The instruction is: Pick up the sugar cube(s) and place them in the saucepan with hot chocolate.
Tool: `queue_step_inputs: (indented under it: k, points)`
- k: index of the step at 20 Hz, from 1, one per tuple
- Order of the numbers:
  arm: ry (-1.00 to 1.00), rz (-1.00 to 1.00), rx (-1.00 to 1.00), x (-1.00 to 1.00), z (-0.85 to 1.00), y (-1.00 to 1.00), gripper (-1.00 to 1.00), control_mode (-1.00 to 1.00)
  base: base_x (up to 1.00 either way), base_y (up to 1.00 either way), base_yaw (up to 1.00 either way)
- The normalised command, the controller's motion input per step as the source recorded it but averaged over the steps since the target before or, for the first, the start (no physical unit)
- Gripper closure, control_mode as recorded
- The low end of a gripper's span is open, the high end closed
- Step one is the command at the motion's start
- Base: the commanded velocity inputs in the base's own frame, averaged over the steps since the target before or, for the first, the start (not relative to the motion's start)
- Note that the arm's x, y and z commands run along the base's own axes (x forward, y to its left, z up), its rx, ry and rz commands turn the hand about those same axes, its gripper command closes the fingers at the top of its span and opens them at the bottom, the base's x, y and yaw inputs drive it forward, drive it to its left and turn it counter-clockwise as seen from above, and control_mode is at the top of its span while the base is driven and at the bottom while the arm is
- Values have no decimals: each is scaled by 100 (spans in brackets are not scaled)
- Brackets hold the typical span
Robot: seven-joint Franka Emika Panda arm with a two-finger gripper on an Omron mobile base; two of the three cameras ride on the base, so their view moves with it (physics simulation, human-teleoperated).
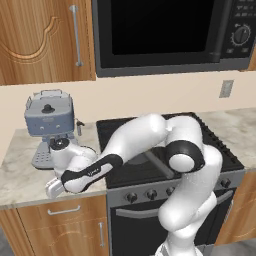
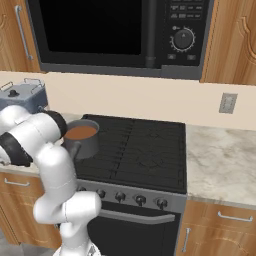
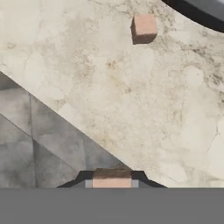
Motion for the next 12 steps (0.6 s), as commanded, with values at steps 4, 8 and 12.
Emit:
queue_step_inputs:
  k: [4,8,12]
  points:
    - [-14,0,9,-22,79,-43,100,-100,0,0,0]
    - [-15,0,9,-21,76,-57,100,-100,0,0,0]
    - [-9,0,7,-9,69,-71,100,-100,0,0,0]
